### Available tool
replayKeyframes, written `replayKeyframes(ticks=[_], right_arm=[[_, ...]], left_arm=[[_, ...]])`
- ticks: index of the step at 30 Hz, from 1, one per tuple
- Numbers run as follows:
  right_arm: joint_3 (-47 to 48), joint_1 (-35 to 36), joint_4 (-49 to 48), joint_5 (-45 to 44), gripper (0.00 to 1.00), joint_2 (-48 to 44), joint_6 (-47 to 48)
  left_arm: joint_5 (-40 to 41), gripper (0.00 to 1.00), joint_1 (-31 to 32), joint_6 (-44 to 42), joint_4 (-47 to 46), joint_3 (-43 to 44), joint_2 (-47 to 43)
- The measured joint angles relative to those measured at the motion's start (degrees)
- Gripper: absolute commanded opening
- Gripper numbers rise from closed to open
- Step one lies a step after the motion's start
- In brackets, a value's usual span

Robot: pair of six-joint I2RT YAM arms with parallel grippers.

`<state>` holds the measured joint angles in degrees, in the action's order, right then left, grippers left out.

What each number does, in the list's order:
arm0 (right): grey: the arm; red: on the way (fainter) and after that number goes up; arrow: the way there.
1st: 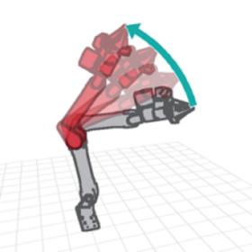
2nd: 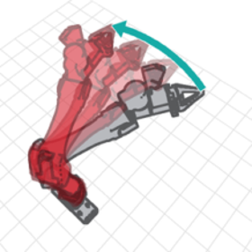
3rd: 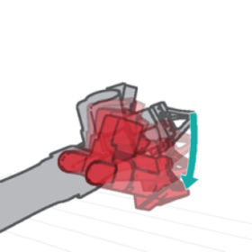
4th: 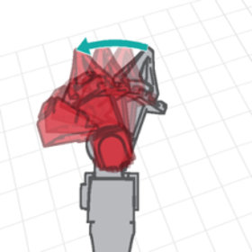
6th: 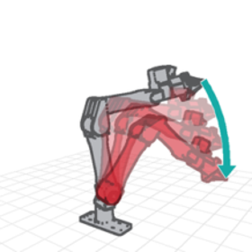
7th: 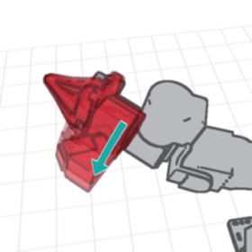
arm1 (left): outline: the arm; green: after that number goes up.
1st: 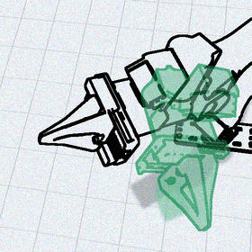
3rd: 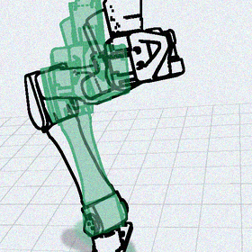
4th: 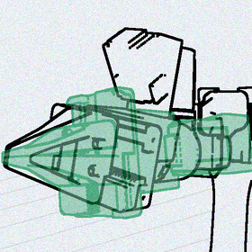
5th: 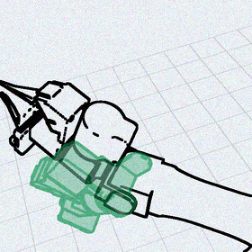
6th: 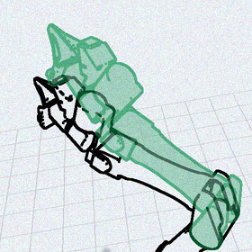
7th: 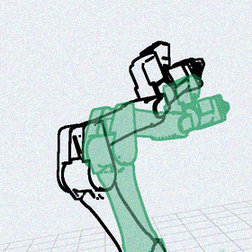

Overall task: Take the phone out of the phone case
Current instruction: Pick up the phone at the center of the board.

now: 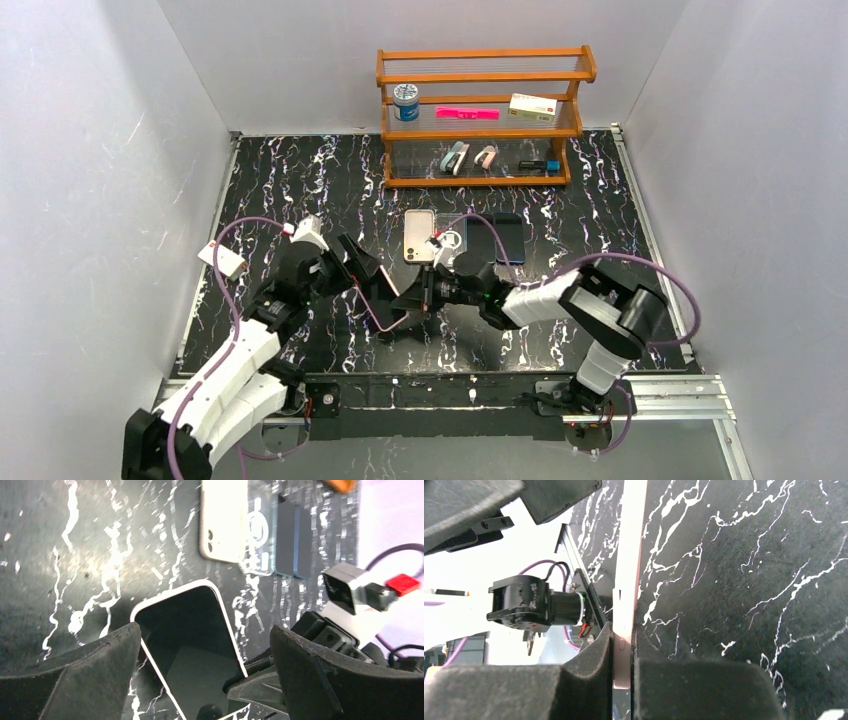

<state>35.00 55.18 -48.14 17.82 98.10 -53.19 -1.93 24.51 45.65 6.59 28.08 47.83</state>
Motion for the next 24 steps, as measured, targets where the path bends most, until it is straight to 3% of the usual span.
replayKeyframes(ticks=[7, 15, 24], right_arm=[[-6.8, -3.0, -2.6, -0.7, 0.01, -10.6, -2.2], [-14.2, -7.9, -7.7, 0.7, 0.01, -21.5, -6.7], [-15.8, -9.9, -11.5, 4.5, 0.01, -28.5, -9.7]], left_arm=[[-5.6, 0.98, 0.0, -1.8, -8.2, -2.3, -6.1], [-15.6, 0.96, 0.0, 0.0, -17.9, -4.7, -4.4], [-23.9, 0.91, 0.0, 7.2, -30.7, -6.0, -1.0]])
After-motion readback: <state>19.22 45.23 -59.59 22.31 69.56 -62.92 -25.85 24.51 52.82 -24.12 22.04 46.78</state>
